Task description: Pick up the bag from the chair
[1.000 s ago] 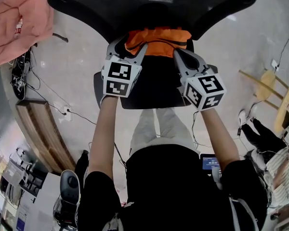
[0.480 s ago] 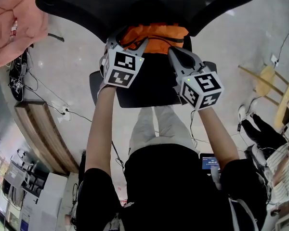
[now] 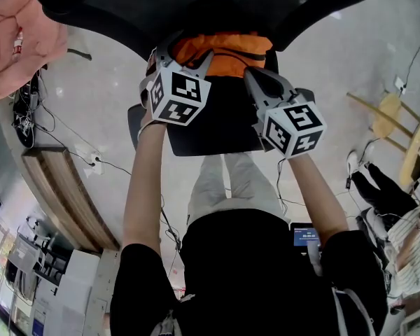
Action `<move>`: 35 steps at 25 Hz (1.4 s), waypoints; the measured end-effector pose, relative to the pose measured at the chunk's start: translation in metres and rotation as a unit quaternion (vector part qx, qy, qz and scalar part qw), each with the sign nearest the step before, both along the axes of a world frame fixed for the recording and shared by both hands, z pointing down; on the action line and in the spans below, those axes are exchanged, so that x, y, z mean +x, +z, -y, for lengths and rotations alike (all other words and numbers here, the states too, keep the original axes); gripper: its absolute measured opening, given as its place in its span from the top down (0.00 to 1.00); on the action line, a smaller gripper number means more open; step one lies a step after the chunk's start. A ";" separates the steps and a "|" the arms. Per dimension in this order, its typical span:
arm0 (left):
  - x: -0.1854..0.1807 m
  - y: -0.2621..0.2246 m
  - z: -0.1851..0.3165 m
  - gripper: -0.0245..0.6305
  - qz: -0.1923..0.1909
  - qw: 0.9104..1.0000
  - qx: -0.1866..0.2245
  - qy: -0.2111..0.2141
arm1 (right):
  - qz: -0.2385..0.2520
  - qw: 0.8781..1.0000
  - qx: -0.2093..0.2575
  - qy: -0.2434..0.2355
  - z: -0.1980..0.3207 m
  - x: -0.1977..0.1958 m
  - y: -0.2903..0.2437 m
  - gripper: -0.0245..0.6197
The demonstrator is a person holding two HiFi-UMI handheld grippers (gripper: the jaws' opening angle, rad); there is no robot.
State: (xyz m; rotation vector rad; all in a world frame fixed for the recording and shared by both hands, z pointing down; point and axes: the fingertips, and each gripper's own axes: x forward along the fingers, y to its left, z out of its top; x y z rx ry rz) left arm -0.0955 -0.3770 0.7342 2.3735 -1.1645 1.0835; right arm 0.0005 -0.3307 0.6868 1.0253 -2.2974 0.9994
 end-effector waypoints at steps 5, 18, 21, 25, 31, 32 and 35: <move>0.006 0.002 0.000 0.54 0.038 0.998 -0.006 0.047 | 0.007 1.000 -0.006 0.010 0.007 0.003 -0.002 0.96; 0.010 0.019 -0.009 0.54 0.036 0.996 -0.047 0.071 | 0.015 0.999 -0.024 0.022 0.003 0.005 0.001 0.96; 0.010 0.020 -0.010 0.54 0.038 0.995 -0.050 0.077 | 0.015 0.999 -0.026 0.022 0.004 0.005 0.002 0.96; 0.011 0.020 -0.011 0.66 0.042 0.995 -0.049 0.075 | 0.018 0.999 -0.030 0.025 0.003 0.008 0.003 0.96; 0.012 0.019 -0.010 0.73 0.036 0.995 -0.057 0.074 | 0.017 0.999 -0.033 0.024 0.004 0.006 0.004 0.96; 0.013 0.019 -0.011 0.75 0.032 0.995 -0.061 0.072 | 0.016 0.999 -0.034 0.024 0.005 0.007 0.005 0.96; 0.015 0.018 -0.014 0.81 0.021 0.995 -0.072 0.067 | 0.016 0.999 -0.038 0.024 0.004 0.008 0.007 0.96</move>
